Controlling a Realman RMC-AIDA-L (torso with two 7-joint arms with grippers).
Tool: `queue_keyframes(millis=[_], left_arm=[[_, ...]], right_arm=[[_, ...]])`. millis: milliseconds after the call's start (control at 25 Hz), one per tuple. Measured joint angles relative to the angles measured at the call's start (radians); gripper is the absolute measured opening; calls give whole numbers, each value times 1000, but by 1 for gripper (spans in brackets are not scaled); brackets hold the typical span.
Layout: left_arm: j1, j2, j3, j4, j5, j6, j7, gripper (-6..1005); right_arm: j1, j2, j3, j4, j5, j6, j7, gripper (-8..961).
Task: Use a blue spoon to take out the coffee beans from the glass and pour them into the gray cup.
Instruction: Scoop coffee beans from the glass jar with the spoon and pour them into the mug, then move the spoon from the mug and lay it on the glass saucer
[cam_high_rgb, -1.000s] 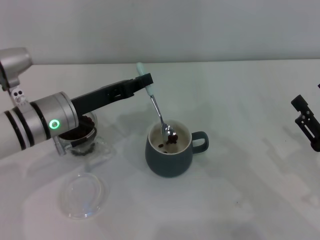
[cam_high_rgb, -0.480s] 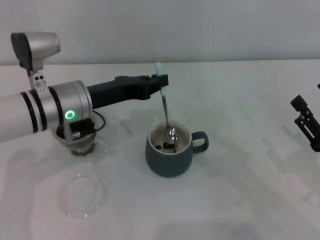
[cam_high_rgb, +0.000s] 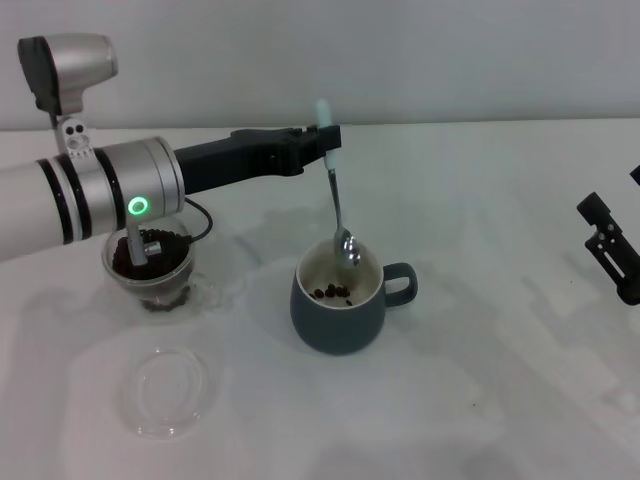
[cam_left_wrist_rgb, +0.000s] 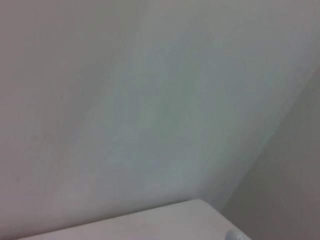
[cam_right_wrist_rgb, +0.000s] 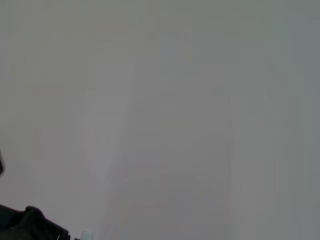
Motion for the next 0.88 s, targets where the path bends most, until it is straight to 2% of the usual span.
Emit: queue_keyframes(millis=[240, 400, 720, 880], left_arm=[[25, 6, -5, 31, 3, 14, -50, 124], [99, 10, -31, 104, -3, 33, -77, 125], [246, 0, -242, 143, -4, 213, -83, 125], [318, -5, -313, 138, -8, 297, -49, 125]], right_arm=[[2, 0, 3, 0, 0, 1, 0, 651], [3, -1, 8, 0, 0, -2, 0, 650], [5, -4, 12, 1, 7, -4, 0, 650], [7, -5, 12, 1, 8, -2, 0, 650]])
